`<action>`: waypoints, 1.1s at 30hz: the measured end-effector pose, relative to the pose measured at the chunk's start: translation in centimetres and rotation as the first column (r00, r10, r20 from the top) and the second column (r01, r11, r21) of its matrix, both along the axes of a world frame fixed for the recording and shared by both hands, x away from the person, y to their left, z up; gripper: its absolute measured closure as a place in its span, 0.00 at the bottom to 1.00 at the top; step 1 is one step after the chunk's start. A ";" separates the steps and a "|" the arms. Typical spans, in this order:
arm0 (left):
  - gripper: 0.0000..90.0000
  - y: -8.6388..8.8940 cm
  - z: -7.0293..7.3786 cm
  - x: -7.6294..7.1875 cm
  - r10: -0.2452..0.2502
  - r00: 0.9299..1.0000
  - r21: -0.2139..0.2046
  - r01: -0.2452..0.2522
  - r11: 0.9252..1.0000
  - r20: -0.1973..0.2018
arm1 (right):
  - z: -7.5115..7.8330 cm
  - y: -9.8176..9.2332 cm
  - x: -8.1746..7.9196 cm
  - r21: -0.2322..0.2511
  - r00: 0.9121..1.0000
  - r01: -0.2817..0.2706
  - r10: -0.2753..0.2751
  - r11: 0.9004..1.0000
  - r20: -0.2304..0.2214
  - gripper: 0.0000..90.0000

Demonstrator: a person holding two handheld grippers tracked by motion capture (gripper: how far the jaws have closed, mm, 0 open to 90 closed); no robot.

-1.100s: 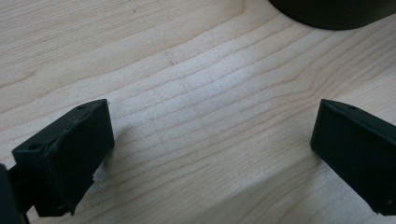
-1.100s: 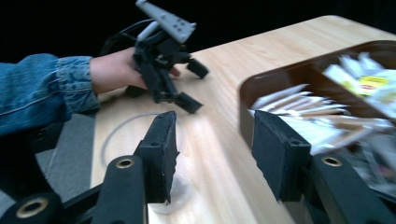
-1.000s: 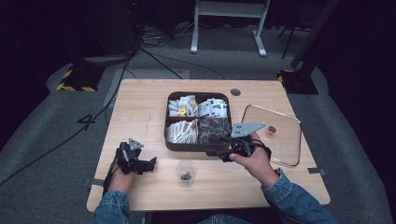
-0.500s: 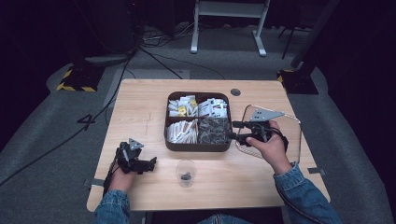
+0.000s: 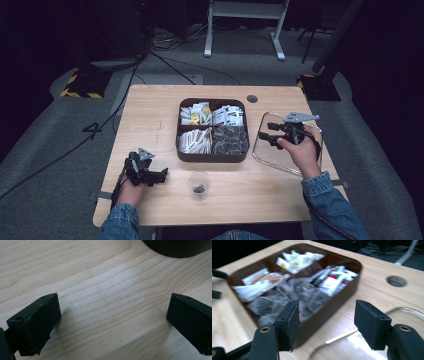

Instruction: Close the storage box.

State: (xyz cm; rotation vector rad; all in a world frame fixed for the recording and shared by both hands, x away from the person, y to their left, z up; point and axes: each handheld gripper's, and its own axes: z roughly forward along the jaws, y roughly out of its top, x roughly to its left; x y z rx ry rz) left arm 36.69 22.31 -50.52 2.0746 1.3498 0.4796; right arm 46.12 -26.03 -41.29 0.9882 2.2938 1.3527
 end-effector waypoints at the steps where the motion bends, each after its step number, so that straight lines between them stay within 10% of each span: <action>1: 0.00 0.0 0.0 0.0 0.000 1.000 0.001 0.000 1.000 0.000 | 0.0 -0.3 0.1 -0.006 1.000 0.012 -0.012 1.000 0.000 0.42; 14: 0.00 0.0 0.0 0.0 0.000 1.000 0.001 0.000 1.000 0.000 | -1.2 -3.7 1.3 -0.056 0.991 0.125 -0.127 0.991 -0.029 0.39; 33: 0.00 0.0 0.0 0.0 0.000 1.000 0.001 0.000 1.000 -0.001 | -3.7 -7.2 2.7 -0.208 0.954 0.262 -0.285 0.942 -0.091 0.33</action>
